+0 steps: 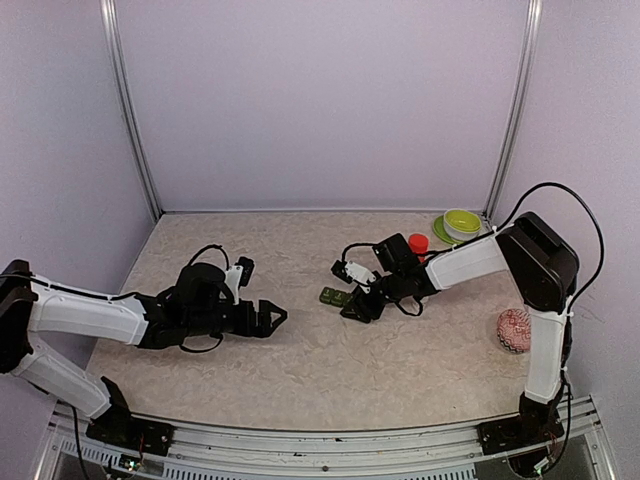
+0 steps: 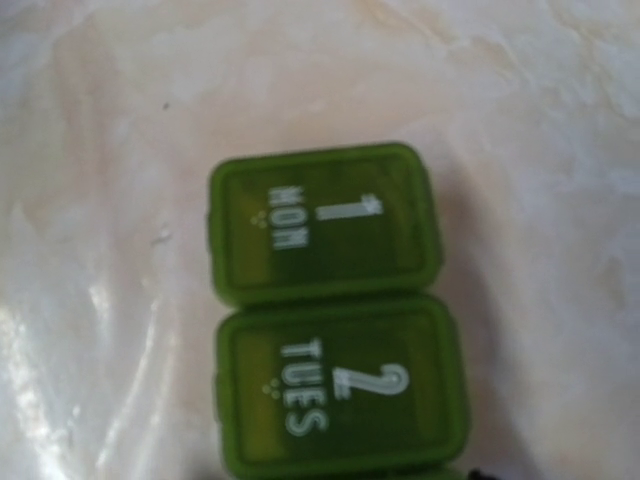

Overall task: Sort the pills into containers
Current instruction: Pick up the pill container from the center of the board.

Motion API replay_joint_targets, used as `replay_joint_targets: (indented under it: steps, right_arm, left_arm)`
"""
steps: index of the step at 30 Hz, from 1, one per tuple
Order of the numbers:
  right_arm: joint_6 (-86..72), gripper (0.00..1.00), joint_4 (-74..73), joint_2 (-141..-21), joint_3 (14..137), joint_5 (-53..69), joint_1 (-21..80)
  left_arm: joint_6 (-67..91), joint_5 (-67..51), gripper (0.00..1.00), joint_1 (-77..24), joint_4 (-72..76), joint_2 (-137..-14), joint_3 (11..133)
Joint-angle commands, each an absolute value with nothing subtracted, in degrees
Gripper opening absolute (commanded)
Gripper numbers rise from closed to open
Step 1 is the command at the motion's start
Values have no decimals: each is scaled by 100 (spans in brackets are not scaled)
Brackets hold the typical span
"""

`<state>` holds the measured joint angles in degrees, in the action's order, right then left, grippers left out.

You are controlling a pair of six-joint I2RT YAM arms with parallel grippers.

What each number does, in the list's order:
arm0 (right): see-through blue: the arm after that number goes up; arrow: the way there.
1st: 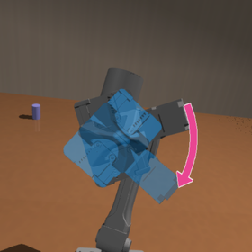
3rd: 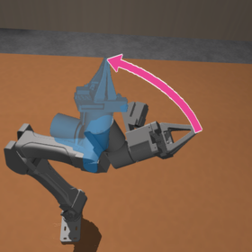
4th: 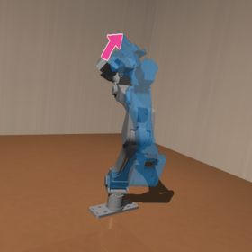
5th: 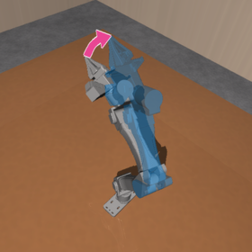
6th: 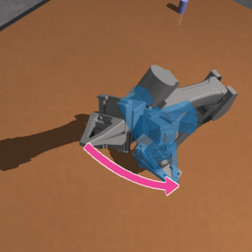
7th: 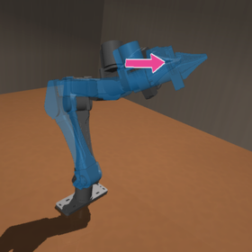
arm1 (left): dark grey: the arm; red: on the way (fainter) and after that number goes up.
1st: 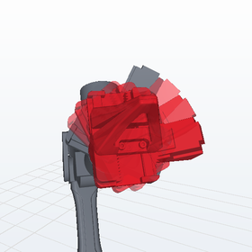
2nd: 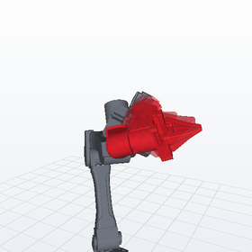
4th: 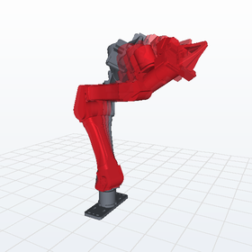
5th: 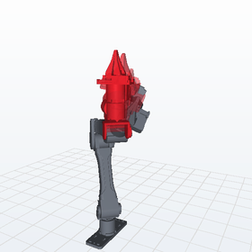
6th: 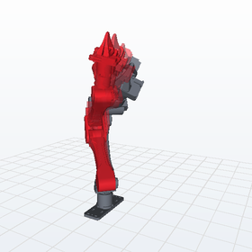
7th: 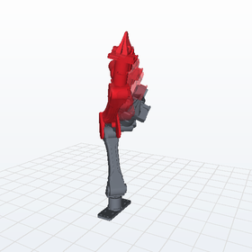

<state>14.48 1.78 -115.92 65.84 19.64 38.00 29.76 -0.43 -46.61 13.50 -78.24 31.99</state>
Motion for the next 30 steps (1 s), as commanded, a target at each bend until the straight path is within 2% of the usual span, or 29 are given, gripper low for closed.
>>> replay_joint_targets:
  steps: [1, 7, 8, 10, 11, 20, 30]
  right_arm:
    - [1583, 57, 219, -11559, 6518, 1958, 3850]
    - [1609, 49, 405, -11551, 6451, 1875, 3893]
    - [1610, 47, 443, -11518, 6426, 1851, 3901]
    - [1618, 33, 514, -11447, 6359, 1846, 3910]
    - [1615, 33, 552, -11405, 6312, 1851, 3915]
    - [1687, 34, 689, -10514, 5861, 1573, 4259]
    - [1822, 33, 643, -9012, 5078, 549, 5345]
  left_arm:
    - [3005, -171, 99, -4698, 1615, -7968, 3172]
    - [3033, -227, 99, -4719, 1687, -8071, 3170]
    - [3038, -223, 99, -4727, 1685, -8072, 3159]
    - [3050, -235, 99, -4741, 1709, -8083, 3142]
    - [3056, -233, 99, -4743, 1711, -8085, 3140]
    - [3244, -331, 99, -4746, 1692, -8073, 3224]
    - [3296, -1329, 99, -4761, 2138, -7862, 3318]
